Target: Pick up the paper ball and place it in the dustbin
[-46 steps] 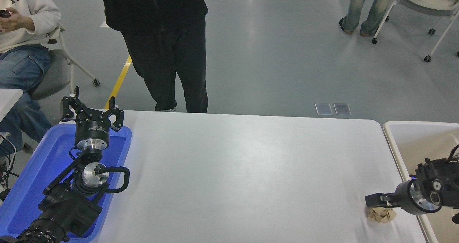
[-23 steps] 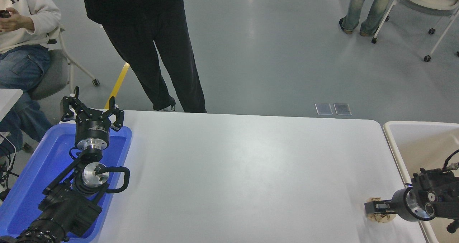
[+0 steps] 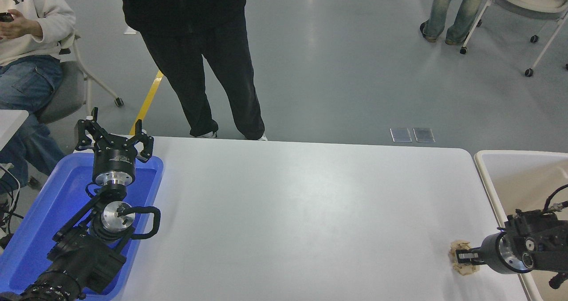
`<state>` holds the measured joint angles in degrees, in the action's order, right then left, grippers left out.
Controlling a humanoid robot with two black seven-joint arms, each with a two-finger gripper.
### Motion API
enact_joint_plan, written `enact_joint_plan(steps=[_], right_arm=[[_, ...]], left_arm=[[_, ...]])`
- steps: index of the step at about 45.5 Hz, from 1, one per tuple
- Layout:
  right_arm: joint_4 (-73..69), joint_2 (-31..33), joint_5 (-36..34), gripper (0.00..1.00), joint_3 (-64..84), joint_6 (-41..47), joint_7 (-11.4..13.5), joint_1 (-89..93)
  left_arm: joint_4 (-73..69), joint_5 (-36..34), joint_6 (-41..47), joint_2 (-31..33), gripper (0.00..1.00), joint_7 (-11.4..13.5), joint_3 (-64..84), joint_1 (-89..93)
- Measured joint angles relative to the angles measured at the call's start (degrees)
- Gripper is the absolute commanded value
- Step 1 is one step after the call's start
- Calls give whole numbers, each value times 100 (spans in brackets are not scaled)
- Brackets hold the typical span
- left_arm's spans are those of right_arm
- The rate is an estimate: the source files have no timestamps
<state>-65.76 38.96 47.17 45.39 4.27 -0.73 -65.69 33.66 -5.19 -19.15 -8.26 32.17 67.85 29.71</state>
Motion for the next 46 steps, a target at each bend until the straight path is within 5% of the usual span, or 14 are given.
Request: enact_joint_plan(steps=[17, 31, 46], right_arm=[[-984, 1160, 249, 0, 13, 886, -124, -1285], [-1701, 2306, 701, 0, 91, 2443, -112, -3008], [-1878, 2849, 934, 0, 115, 3714, -67, -4777]], left_arm=[[0, 0, 0, -1, 99, 0, 0, 0], [0, 0, 0, -7, 99, 0, 0, 0], [0, 0, 0, -8, 99, 0, 0, 0]])
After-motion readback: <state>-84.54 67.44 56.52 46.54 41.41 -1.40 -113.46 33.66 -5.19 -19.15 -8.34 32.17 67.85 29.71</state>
